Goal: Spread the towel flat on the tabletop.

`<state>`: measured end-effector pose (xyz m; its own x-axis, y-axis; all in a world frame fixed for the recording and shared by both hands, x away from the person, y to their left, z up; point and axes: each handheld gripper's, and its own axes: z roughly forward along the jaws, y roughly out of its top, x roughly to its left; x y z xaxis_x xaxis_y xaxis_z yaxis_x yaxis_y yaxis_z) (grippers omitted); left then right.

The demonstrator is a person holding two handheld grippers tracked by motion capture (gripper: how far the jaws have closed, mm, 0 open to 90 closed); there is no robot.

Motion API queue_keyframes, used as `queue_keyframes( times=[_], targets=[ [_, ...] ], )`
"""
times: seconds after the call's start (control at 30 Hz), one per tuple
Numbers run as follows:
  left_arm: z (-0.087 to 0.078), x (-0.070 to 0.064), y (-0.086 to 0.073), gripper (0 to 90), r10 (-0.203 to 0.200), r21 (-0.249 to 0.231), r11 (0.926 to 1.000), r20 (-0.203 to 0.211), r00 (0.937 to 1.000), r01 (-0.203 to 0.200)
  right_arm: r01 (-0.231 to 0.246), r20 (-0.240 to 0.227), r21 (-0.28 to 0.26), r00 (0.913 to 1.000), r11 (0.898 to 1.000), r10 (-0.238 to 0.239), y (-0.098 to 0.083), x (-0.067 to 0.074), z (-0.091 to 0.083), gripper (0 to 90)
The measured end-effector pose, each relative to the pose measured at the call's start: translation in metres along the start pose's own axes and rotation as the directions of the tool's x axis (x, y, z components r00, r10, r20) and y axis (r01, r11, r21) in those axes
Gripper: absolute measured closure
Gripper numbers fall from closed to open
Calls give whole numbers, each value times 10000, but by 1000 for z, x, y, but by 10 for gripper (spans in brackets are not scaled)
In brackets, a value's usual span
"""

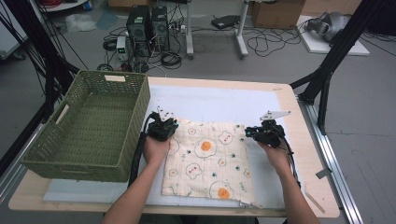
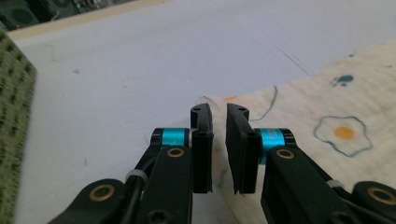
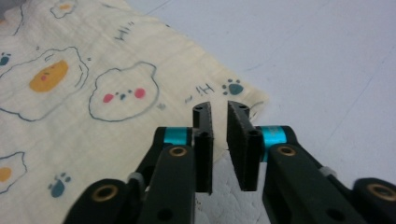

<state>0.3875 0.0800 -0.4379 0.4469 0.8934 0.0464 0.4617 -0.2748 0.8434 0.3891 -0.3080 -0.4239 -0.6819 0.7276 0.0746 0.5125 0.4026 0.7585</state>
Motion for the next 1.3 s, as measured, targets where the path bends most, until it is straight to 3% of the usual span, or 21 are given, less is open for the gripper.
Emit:
queue_keyframes(
  times=[0.1, 0.23, 0.4, 0.57, 0.7, 0.87, 1.13, 1.3],
  targets=[
    [-2, 0, 0, 735, -5, 147, 9999, 198, 9998, 2, -176, -368, 78, 9992, 9998, 179, -2, 0, 3, 710],
    [-10, -2, 1, 686, 460, 243, 9986, 463, 9979, -471, -31, -628, 24, 9980, 10000, 32, -2, 7, 4, 675],
    [-19, -4, -1, 663, 738, 55, 9972, 799, 9941, -745, -194, -894, -214, 9958, 9996, 174, -6, 12, -1, 587],
    [-29, -6, -3, 623, 722, -271, 9972, 1380, 9878, -691, -393, -1372, -555, 9900, 9977, 314, -9, 17, -11, 474],
    [-36, -9, -5, 590, 752, -406, 9968, 1791, 9810, -690, -129, -1387, -809, 9903, 9966, 15, -6, 27, -18, 381],
    [-43, -9, -9, 562, 670, -491, 9971, 2089, 9756, -579, 372, -1338, -972, 9897, 9946, -501, -8, 38, -23, 336],
    [-47, -9, -11, 521, 614, -603, 9970, 2225, 9730, -492, -110, -1420, -1137, 9899, 9935, -53, -17, 36, -29, 292],
    [-50, -11, -9, 514, 596, -745, 9963, 2257, 9724, -438, 22, -1391, -1120, 9901, 9937, -179, -18, 39, -29, 284]
  ],
)
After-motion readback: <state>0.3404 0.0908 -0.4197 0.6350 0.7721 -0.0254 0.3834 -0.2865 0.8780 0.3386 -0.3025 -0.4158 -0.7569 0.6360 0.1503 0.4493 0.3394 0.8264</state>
